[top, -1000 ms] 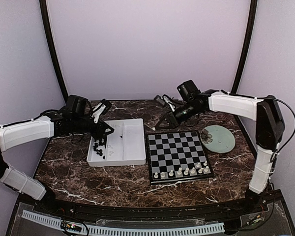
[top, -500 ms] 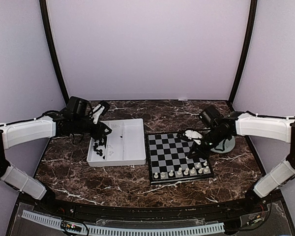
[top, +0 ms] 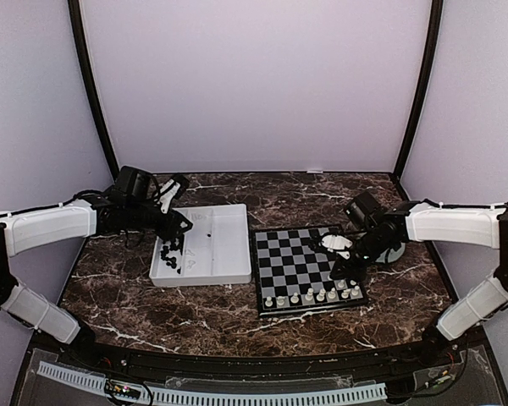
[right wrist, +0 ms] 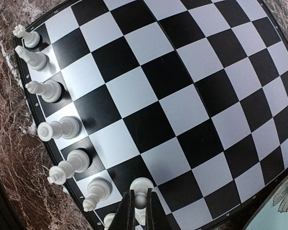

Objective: Set up the chess pieces on the board
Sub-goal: Place the pawn at f2, then pick up the pawn from the storage box, then pass from the left arm to the right, then place the pawn at e2.

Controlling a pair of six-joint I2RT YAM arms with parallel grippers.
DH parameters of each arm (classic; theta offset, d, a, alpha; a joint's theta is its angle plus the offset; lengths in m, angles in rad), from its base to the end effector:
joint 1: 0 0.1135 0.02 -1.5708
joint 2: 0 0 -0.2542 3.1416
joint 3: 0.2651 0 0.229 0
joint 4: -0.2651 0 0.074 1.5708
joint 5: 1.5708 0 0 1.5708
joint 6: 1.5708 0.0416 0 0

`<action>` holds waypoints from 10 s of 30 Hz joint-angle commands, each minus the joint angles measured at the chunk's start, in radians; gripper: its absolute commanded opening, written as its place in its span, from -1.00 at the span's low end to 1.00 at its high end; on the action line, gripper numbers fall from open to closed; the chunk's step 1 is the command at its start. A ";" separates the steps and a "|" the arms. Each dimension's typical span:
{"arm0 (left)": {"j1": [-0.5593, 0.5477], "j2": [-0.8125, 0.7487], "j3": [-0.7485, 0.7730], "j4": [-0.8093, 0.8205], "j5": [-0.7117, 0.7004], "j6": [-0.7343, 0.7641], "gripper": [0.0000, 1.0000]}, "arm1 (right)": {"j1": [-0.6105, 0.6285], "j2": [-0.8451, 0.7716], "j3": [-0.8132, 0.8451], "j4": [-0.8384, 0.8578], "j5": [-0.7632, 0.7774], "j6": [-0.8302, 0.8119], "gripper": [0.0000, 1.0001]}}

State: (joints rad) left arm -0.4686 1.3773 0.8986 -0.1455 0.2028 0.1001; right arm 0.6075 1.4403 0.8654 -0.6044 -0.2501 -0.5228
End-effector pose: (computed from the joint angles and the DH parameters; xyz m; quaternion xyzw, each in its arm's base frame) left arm 0.2532 -0.1376 0.2473 0.2927 0.8370 -0.1717 0.4293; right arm 0.1983 0.1504 0.1901 -0.5417 0.8089 0.1304 0.1876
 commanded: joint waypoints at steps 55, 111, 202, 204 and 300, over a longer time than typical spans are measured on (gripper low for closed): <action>0.005 0.108 0.083 -0.050 -0.145 -0.189 -0.28 | -0.034 0.058 0.205 -0.076 -0.077 -0.026 -0.53; 0.007 0.716 0.591 -0.313 -0.034 -0.310 -0.61 | -0.135 0.011 0.119 0.086 -0.213 0.107 -0.48; -0.265 0.117 0.309 -0.008 0.284 -0.042 -0.45 | 0.072 0.505 0.682 0.412 -0.951 0.882 -0.85; -0.265 0.097 0.298 -0.024 0.252 -0.024 -0.31 | 0.062 0.501 0.720 0.294 -0.900 0.775 -0.86; 0.001 0.085 0.088 0.092 -0.044 -0.047 0.31 | 0.123 0.159 0.182 -0.121 -0.024 -0.065 -0.57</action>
State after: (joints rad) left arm -0.4694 1.4612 0.9844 -0.0586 0.1425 0.0658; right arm 0.7258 1.6196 0.9997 -0.6910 -0.2516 -0.6006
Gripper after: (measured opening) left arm 0.656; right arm 0.210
